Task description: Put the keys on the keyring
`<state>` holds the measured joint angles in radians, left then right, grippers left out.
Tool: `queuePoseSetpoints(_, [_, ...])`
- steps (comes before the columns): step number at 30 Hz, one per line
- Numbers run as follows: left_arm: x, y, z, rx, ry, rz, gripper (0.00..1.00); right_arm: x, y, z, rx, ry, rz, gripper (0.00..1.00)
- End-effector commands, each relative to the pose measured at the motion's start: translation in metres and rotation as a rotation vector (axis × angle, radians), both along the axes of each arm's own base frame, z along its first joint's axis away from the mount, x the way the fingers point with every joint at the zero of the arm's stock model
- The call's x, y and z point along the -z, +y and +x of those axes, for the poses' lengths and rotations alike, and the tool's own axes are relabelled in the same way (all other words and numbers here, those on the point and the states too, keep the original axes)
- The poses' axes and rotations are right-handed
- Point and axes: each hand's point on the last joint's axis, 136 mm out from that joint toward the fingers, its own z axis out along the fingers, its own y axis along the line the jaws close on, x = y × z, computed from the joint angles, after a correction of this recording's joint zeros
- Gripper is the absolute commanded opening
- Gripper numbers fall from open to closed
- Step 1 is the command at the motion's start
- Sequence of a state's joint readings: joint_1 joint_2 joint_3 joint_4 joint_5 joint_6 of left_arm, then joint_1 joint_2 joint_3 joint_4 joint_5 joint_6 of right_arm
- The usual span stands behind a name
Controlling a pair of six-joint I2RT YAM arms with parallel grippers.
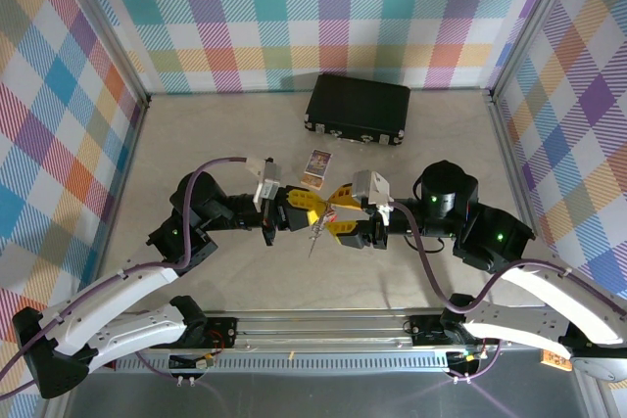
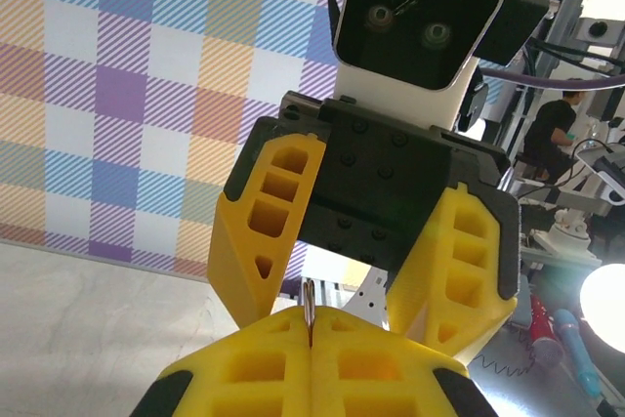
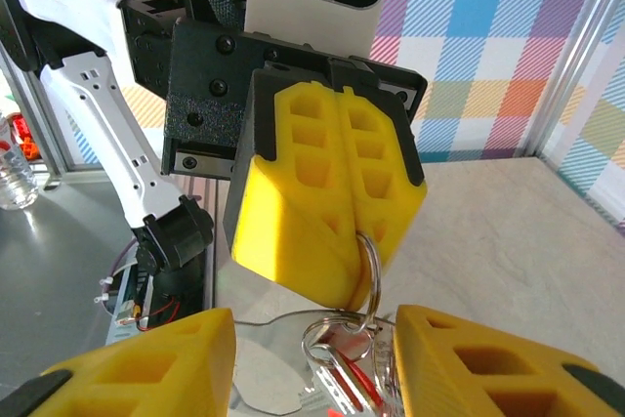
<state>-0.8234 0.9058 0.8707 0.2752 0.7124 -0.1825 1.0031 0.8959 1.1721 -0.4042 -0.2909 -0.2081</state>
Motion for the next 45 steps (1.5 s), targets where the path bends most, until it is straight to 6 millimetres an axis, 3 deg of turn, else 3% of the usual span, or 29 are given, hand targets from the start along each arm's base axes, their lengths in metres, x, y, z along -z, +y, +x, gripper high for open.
queuePoseSetpoints(1, [-0.01, 0.004, -0.004, -0.01, -0.045, -0.017, 0.0, -0.008, -0.004, -0.003, 0.003, -0.014, 0.031, 0.5])
queuePoseSetpoints(18, [-0.004, 0.01, 0.008, -0.102, -0.021, -0.014, 0.0, 0.017, -0.013, 0.01, 0.105, 0.047, -0.03, 0.68])
queuePoseSetpoints(29, [-0.008, 0.015, 0.01, -0.131, -0.019, -0.045, 0.0, 0.028, -0.019, 0.007, 0.12, 0.08, -0.02, 0.69])
queuePoseSetpoints(35, [-0.012, 0.019, 0.006, -0.128, -0.022, -0.061, 0.0, 0.038, -0.013, -0.002, 0.058, 0.106, -0.032, 0.69])
queuePoseSetpoints(45, [-0.01, 0.017, 0.007, -0.118, -0.012, -0.065, 0.0, 0.033, -0.005, 0.002, 0.057, 0.121, 0.039, 0.67])
